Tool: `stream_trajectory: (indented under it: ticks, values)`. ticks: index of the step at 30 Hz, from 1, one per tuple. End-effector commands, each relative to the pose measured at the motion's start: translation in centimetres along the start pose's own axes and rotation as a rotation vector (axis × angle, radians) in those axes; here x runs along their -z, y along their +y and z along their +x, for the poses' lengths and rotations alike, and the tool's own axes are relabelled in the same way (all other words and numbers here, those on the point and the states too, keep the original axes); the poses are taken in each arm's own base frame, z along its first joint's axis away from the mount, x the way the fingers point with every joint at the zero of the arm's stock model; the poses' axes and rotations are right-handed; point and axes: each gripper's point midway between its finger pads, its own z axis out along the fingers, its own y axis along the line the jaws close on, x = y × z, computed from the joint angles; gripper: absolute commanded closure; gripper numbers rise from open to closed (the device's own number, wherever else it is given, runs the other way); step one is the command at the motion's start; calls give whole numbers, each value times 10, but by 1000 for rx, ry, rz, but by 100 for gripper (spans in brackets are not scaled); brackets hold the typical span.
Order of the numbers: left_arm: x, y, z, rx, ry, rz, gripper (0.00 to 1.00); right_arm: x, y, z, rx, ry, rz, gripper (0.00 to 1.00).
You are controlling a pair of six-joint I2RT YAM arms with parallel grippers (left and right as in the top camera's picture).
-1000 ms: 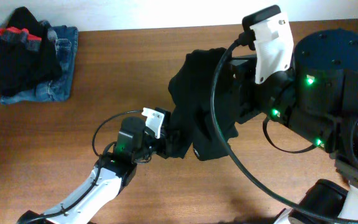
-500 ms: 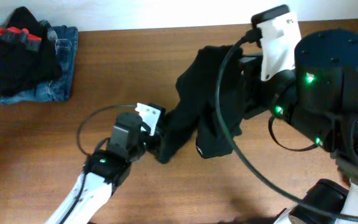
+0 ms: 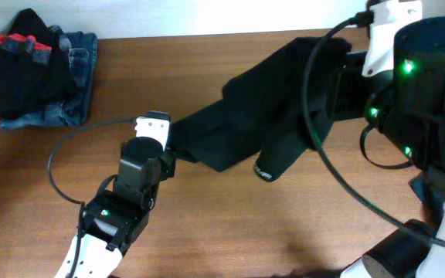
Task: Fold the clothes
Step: 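Pull the grippers apart to stretch the black garment lengthwise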
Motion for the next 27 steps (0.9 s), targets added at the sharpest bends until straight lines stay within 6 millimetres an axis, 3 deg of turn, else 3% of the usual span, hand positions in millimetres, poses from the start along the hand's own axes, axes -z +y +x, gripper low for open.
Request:
stream_trajectory:
  ticks: [1,15,22,27]
  values:
    - [8,32,-12,-9,-29,-179,99,-7,-20,-1,-36,5,92,96]
    - [55,52,-50,25,-95,-201,99,-42,-37,12,-39,102,174,96]
    - [58,54,-47,18,-81,-202,99,-65,-40,33,-40,202,218,96]
    - [62,57,-50,17,-79,-215,99,-75,-55,42,-50,231,328,96]
